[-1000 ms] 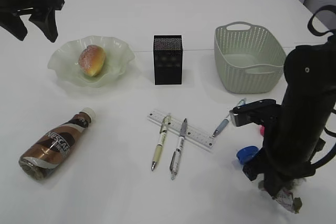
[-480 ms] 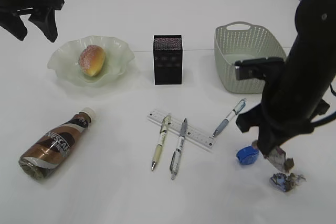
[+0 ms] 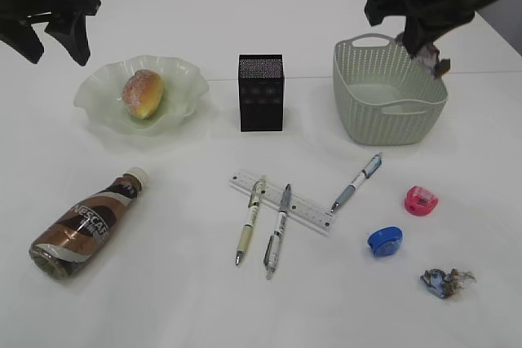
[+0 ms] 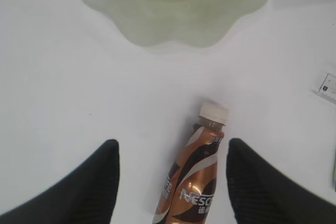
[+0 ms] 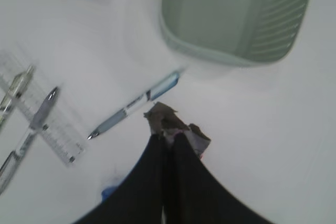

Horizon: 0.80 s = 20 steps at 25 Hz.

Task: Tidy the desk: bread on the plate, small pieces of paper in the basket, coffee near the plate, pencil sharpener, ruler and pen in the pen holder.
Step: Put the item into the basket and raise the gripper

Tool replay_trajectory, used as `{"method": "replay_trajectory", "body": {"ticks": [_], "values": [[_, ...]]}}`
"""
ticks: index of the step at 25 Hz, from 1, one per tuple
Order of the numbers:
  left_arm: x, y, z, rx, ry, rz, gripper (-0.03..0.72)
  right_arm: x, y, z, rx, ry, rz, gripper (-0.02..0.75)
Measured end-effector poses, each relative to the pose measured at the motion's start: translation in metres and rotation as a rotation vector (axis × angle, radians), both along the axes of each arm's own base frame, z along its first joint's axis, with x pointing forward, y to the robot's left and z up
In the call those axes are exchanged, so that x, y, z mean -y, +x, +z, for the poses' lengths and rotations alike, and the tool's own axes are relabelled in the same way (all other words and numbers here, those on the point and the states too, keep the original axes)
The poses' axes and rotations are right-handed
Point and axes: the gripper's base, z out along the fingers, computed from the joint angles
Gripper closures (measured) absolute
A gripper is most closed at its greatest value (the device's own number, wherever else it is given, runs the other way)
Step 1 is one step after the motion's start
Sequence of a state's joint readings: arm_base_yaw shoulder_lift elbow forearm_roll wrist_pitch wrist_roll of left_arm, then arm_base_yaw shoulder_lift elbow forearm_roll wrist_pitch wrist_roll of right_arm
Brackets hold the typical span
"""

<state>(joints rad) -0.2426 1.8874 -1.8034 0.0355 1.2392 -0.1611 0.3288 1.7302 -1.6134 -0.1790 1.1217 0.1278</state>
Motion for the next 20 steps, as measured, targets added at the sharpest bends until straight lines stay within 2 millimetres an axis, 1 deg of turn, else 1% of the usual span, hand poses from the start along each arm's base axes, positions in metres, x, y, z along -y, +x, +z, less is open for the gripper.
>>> {"method": "replay_trajectory", "body": {"ticks": [3, 7, 13, 17, 20], "values": [[0.001, 0.0, 0.0, -0.002, -0.009, 0.0, 0.231, 0.0, 0.019, 0.013, 0.069, -0.011, -0.029, 0.724], [0.001, 0.0, 0.0, -0.004, -0.014, 0.0, 0.233, 0.005, 0.047, 0.011, 0.106, 0.006, -0.084, 0.724], [0.001, 0.0, 0.0, -0.004, -0.017, 0.0, 0.234, 0.031, 0.093, -0.016, 0.14, 0.044, -0.189, 0.724], [0.001, 0.0, 0.0, -0.004, -0.017, 0.0, 0.238, 0.045, 0.117, -0.038, 0.156, 0.06, -0.225, 0.724], [0.002, 0.0, 0.0, -0.005, -0.021, 0.0, 0.239, 0.051, 0.132, -0.055, 0.17, 0.068, -0.237, 0.724]]}}
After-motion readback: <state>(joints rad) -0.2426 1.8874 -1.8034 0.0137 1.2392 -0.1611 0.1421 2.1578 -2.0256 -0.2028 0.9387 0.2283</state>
